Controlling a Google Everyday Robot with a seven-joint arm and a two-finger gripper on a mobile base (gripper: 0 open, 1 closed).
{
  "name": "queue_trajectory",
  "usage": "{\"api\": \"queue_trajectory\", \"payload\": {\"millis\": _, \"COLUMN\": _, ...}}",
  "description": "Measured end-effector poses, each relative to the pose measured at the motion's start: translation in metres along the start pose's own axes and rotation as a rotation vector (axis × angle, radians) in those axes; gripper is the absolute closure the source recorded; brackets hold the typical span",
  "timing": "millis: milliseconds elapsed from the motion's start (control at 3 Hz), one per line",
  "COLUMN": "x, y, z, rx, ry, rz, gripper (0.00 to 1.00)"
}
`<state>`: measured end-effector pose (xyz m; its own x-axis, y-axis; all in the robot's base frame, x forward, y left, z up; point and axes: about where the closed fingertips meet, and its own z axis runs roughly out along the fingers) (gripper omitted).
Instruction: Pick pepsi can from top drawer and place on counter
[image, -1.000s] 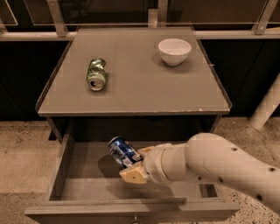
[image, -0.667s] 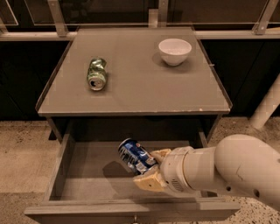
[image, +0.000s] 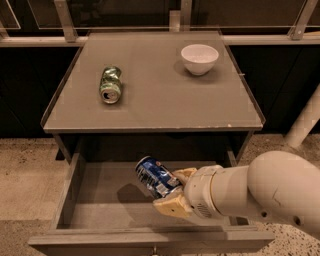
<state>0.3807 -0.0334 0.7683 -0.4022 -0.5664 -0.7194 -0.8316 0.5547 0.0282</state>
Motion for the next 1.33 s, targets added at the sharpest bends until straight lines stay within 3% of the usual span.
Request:
{"api": "queue_trajectory", "payload": {"millis": 333, "x": -0.016, "y": -0.014, "z": -0.031, "rx": 0.061, "ry": -0.006, "rz": -0.061, "gripper": 1.00}}
{"api": "queue_trajectory", "payload": {"millis": 667, "x": -0.042, "y": -0.041, "z": -0.079, "rx": 0.138, "ry": -0.035, "rz": -0.150, "gripper": 1.00}}
{"api": "queue_trajectory", "payload": {"millis": 1000, "x": -0.054, "y": -0.081, "z": -0.116, "rx": 0.244, "ry": -0.088, "rz": -0.136, "gripper": 1.00}}
{"api": "queue_trajectory", "payload": {"millis": 1333, "x": -0.054, "y": -0.081, "z": -0.116, "rx": 0.244, "ry": -0.088, "rz": -0.137, "gripper": 1.00}}
